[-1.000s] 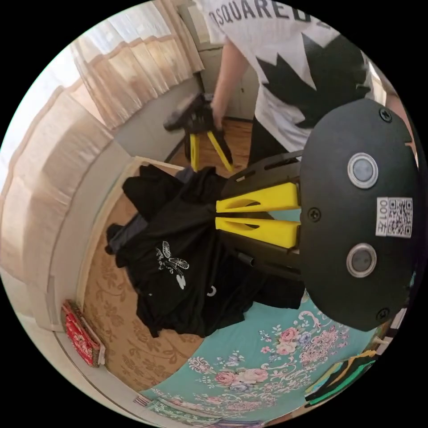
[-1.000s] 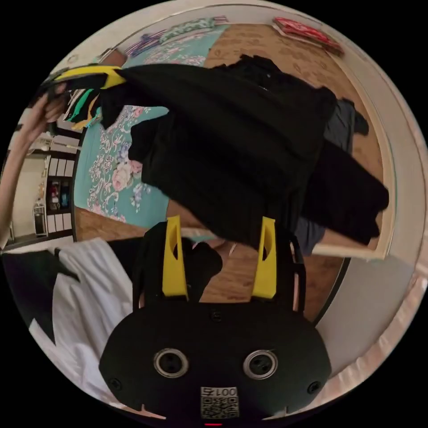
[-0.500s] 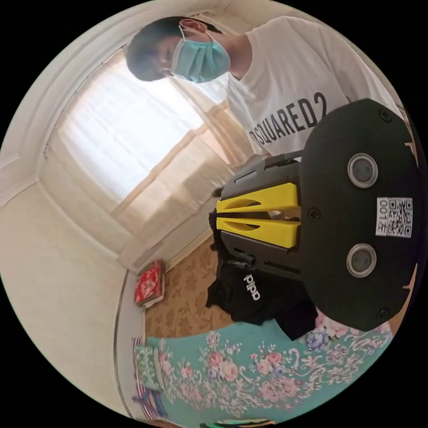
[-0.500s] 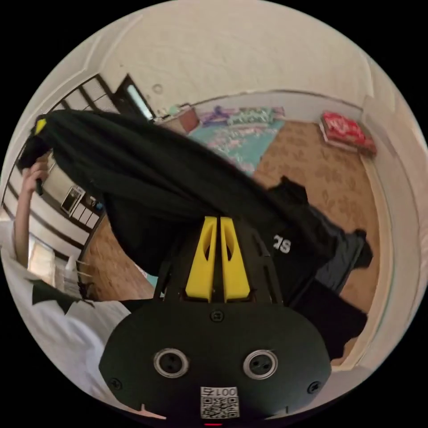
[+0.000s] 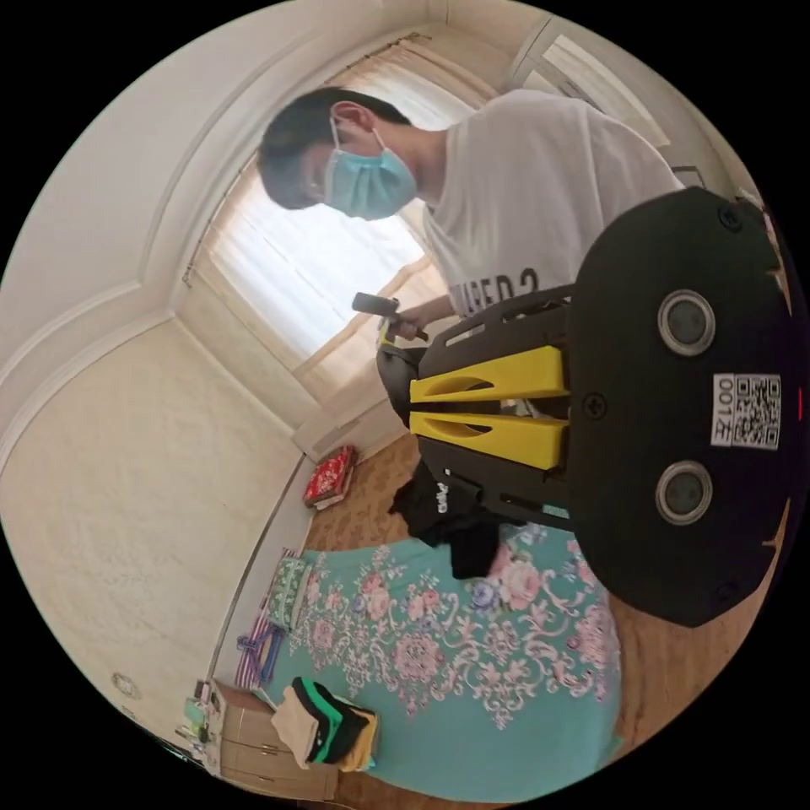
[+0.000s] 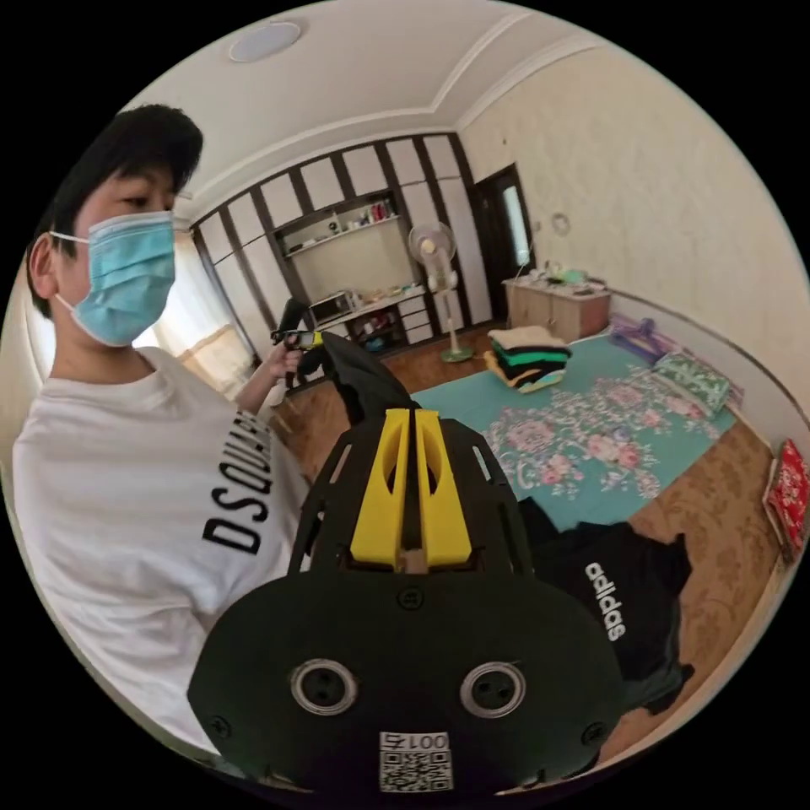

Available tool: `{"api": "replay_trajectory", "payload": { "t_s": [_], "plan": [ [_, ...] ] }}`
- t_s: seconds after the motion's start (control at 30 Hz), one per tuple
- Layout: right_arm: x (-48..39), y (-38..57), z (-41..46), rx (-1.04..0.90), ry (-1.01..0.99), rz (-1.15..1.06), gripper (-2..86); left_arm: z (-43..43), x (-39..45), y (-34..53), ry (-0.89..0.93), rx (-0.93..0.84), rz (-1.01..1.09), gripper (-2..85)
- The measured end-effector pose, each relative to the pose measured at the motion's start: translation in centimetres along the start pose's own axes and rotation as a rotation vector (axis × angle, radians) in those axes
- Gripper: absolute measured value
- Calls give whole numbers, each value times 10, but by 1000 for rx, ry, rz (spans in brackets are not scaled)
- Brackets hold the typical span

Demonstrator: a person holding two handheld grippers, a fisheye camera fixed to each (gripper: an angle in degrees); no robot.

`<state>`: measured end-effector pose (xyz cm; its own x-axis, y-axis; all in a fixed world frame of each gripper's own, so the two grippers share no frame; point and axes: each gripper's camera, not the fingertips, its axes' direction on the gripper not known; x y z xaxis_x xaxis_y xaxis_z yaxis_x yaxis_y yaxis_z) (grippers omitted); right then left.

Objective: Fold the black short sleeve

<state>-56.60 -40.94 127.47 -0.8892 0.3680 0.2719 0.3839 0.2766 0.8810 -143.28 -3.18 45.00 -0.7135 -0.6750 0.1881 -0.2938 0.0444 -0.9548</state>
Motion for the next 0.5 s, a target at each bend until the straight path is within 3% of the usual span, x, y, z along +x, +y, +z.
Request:
{"api": "replay_trajectory", "payload": {
  "t_s": [0.13,0.3,0.5],
  "plan": [
    [-46,-36,65,-217,34,69,4,-74,-8,34,-85,-163,-8,-9],
    [-46,-81,132,-311,73,213,4,-109,-61,25,-84,-293,-58,-9],
    [42,-163,208,-277,134,276,4,-129,-181,-80,-212,-221,20,-9]
  ]
}}
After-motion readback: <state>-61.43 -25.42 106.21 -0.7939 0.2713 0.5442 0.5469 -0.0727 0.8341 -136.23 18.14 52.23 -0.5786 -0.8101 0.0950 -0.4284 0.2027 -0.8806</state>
